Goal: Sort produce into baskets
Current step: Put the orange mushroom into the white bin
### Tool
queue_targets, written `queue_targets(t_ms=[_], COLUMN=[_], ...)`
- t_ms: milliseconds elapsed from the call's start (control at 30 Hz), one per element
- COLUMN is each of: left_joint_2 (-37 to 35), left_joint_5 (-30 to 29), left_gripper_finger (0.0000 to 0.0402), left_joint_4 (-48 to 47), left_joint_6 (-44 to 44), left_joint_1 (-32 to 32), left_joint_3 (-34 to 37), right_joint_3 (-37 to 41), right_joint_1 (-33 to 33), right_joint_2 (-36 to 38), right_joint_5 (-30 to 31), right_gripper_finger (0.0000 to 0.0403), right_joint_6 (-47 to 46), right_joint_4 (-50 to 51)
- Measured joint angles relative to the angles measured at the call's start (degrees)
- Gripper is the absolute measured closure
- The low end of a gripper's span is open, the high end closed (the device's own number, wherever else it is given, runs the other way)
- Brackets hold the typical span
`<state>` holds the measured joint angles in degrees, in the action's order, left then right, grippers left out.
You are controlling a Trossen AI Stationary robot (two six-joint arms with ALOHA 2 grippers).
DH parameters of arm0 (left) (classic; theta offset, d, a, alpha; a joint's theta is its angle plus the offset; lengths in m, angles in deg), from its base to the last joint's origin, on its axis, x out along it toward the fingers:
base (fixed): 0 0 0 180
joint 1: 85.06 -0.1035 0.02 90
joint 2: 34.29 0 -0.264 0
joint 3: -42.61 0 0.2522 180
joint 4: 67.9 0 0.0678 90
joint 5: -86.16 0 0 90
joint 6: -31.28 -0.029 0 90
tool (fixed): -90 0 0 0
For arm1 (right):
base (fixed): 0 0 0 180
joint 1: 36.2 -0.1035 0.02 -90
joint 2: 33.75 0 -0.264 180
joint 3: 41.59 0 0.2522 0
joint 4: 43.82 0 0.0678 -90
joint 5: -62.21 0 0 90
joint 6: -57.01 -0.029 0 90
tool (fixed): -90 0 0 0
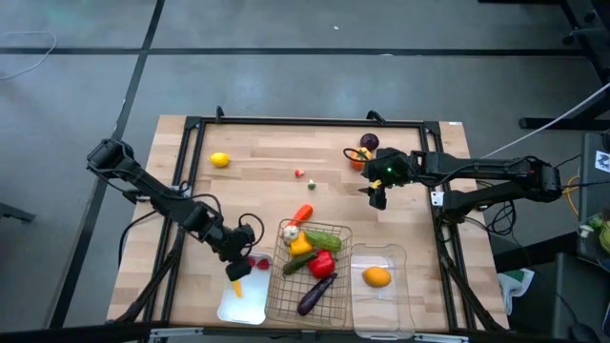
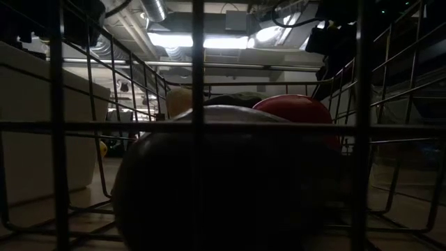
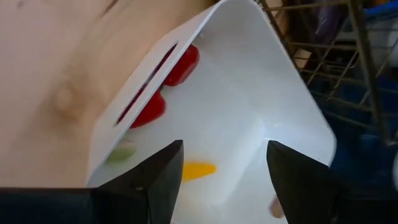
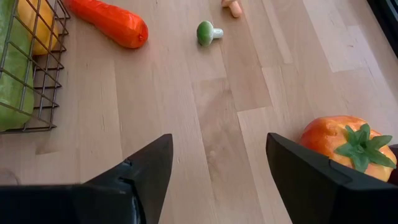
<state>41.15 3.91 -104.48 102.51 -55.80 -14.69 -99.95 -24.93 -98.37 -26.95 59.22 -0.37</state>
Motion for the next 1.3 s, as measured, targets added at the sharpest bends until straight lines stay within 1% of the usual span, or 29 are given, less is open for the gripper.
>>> queue_targets(t_ms=[133, 233, 667, 833, 967, 1133, 1200, 1300], left_joint_2=[-0.05, -0.06, -0.10, -0.10, -0.10, 0.73, 1.82, 4.19], left_joint_5=[4.62, 6.37, 6.75, 6.73, 6.60, 5.26, 5.09, 5.14], left_gripper_finger=[0.0176, 0.0176, 0.0176, 0.0176, 0.0176, 0.0176, 0.0176, 0.0176], left_joint_4=[-0.04, -0.03, -0.03, -0.06, 0.62, 7.49, 12.44, 22.82], left_joint_6=[0.78, -1.03, -16.76, -19.79, -23.11, -28.13, -30.16, -33.51], left_joint_1=[-3.11, -5.38, -16.48, -22.62, -28.79, -36.59, -39.14, -42.59], left_joint_3=[-0.82, -1.83, -10.22, -13.03, -13.78, -13.78, -13.78, -13.80], right_joint_3=[0.00, 0.00, 0.00, 0.00, 0.00, 0.00, 0.00, 0.00], right_joint_1=[-0.02, 0.00, -0.02, 0.00, -0.01, -0.02, 0.00, -0.02], right_joint_2=[0.00, 0.00, 0.00, 0.00, 0.00, 0.00, 0.00, 0.00], right_joint_5=[0.00, 0.00, 0.02, 0.01, 0.02, 0.02, 0.01, 0.02], right_gripper_finger=[0.0145, 0.0145, 0.0145, 0.0145, 0.0145, 0.0145, 0.0145, 0.0145], right_joint_6=[0.00, 0.00, 0.00, 0.00, 0.00, 0.00, 0.00, 0.01], right_joint_4=[0.00, 0.00, -0.02, -0.02, -0.04, -0.06, -0.14, -0.23])
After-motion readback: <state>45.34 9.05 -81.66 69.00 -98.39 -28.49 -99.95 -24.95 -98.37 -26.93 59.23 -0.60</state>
